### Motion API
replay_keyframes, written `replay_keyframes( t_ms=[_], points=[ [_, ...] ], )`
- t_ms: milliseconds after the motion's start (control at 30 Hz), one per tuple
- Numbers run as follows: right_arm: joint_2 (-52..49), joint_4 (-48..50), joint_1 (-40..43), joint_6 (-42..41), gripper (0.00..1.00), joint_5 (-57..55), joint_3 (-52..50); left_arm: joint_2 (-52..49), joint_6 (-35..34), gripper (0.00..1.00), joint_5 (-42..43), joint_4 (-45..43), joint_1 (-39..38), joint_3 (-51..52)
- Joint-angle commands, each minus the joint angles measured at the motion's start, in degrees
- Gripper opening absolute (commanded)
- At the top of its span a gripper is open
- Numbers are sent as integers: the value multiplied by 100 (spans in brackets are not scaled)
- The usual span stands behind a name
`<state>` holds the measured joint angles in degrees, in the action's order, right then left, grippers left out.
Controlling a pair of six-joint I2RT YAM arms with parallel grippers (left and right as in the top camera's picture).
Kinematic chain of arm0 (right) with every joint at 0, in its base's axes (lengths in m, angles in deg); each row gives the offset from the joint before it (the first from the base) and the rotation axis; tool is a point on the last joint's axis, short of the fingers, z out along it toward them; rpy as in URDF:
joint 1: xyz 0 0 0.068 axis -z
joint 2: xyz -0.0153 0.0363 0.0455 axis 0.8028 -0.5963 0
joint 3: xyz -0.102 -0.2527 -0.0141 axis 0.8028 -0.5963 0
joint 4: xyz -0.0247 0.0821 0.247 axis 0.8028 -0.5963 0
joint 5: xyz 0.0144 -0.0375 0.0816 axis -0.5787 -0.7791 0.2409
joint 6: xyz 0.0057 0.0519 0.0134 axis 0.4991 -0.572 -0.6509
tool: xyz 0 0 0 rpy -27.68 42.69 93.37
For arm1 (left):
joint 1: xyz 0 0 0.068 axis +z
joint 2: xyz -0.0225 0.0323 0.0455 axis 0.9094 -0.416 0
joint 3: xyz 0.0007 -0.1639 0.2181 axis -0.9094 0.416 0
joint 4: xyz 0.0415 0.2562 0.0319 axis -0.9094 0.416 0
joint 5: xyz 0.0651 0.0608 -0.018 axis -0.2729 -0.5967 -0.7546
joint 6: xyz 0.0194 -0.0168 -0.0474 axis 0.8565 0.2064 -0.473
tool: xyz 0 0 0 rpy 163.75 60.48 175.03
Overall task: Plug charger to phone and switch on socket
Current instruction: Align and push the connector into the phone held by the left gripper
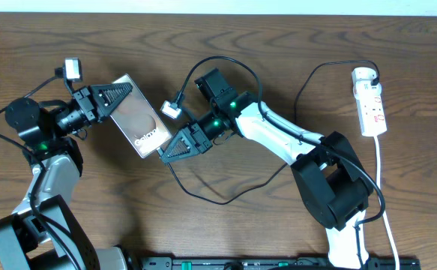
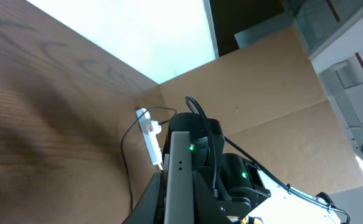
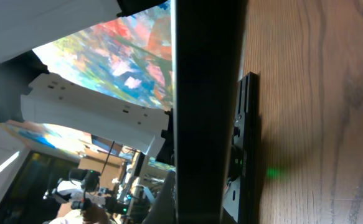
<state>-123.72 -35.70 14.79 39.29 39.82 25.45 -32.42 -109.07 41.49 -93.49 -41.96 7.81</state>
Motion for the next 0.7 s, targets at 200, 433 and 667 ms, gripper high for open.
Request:
replay_keyframes(
  t_ms=[200,433,667],
  points=[
    [-31,387,297,-411,1,120,87,92,20,7,468,-33,-131,-76],
    [-31,411,306,-437,1,118,87,92,20,7,468,-33,-131,-76],
    [-31,407,306,-437,9,118,87,92,22,7,468,-33,-131,-76]
  ],
)
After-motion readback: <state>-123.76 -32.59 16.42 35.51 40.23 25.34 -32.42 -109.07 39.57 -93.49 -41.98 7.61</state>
